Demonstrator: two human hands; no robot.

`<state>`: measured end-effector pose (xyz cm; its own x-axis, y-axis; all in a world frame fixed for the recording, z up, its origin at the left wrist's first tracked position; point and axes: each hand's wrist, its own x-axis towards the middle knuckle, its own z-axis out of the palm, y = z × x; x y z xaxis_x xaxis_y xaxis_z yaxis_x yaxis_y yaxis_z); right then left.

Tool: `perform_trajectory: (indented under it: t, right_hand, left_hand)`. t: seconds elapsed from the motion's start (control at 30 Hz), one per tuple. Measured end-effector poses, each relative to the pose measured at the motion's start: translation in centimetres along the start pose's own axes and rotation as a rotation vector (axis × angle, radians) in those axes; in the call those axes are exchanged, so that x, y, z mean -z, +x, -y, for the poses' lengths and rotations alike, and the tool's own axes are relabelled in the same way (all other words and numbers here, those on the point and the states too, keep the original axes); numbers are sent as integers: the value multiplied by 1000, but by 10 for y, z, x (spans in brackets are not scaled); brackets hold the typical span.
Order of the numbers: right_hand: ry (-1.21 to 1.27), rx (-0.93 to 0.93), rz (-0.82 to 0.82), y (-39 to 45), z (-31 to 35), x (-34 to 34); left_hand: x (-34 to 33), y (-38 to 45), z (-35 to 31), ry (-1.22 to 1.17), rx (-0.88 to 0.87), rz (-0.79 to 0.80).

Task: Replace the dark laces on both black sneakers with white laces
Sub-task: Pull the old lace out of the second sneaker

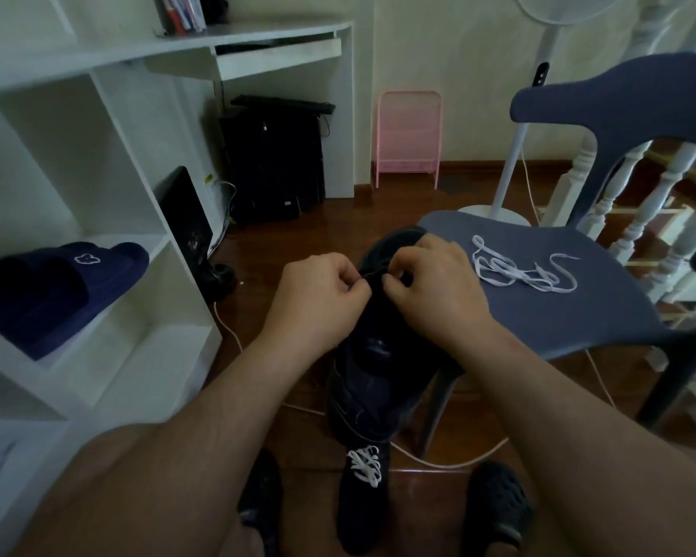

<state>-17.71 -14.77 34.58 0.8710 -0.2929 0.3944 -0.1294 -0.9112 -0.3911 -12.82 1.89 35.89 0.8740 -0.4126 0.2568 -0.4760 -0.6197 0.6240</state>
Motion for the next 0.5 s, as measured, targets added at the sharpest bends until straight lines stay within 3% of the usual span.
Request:
perform_trajectory:
  t: [0.13, 0.23, 0.4, 0.5]
  right_hand:
    - [27, -268, -8, 13, -32, 22]
    - [-81, -369, 222, 12, -49, 33]
    - [57, -136, 203, 6, -18, 23]
    - [-31, -36, 171, -1, 4, 9]
  left_hand:
    - [12, 4, 5, -10, 21, -39]
    - [11, 1, 6, -6, 28, -25]
    - [3, -1, 5, 10, 34, -2]
    - [2, -2, 3, 8, 15, -13]
